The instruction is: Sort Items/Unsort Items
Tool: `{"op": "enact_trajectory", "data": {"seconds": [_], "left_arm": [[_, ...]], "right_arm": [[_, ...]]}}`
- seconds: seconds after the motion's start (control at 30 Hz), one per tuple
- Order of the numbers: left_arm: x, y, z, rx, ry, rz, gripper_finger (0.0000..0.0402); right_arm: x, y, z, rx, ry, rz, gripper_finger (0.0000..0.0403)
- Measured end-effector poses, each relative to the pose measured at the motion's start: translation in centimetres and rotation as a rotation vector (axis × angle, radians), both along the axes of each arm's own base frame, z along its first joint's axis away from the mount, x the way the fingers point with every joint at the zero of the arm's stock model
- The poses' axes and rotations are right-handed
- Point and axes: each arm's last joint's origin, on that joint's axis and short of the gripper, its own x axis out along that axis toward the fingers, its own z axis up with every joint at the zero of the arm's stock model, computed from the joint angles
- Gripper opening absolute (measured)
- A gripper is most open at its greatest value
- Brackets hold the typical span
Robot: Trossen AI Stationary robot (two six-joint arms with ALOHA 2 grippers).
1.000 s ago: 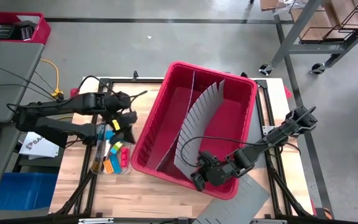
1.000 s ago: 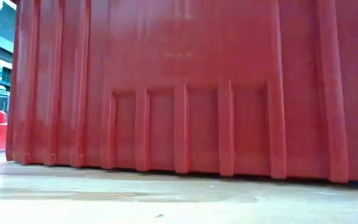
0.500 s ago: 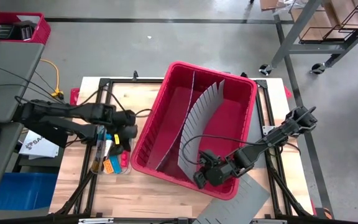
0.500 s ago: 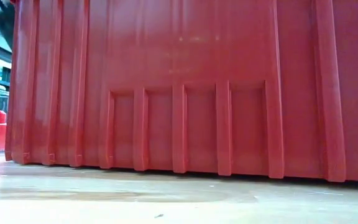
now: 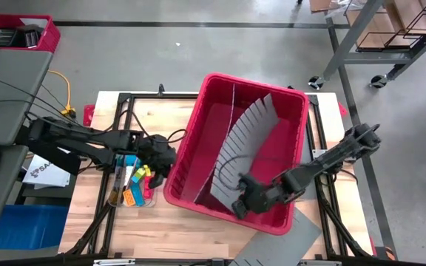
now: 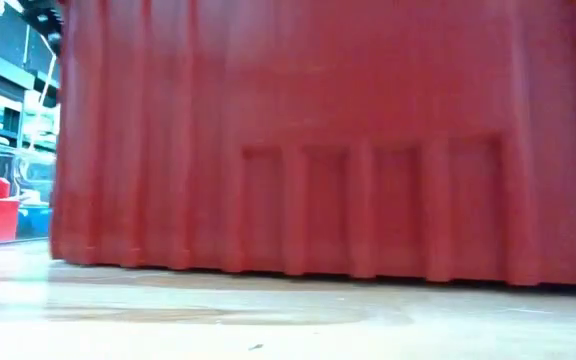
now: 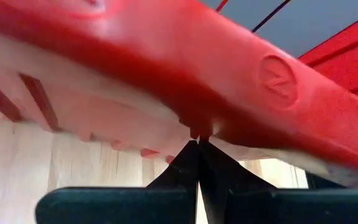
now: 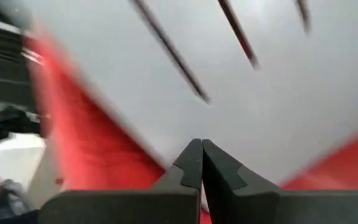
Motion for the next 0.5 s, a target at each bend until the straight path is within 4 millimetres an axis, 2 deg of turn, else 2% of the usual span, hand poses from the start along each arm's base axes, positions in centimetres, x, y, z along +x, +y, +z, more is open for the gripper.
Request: {"op": "enact_trajectory", "data": {"seconds": [0.17, 0.3, 0.5], "left_arm": [[1.3, 0.0, -0.6, 0.01, -0.021, 0.014, 0.0], [2.8, -0.1, -1.0, -0.003, -0.098, 0.002, 0.0], [4.6, 0.0, -1.4, 0.012, -0.184, 0.044, 0.0]], "right_arm": [[-4.0, -2.6, 4.4, -0.081, -0.038, -0.036, 0.0], [-7.1, -5.6, 7.9, -0.195, -0.15, -0.137, 0.0], [-8.7, -10.5, 10.6, -0.325, -0.234, -0.208, 0.0]]}}
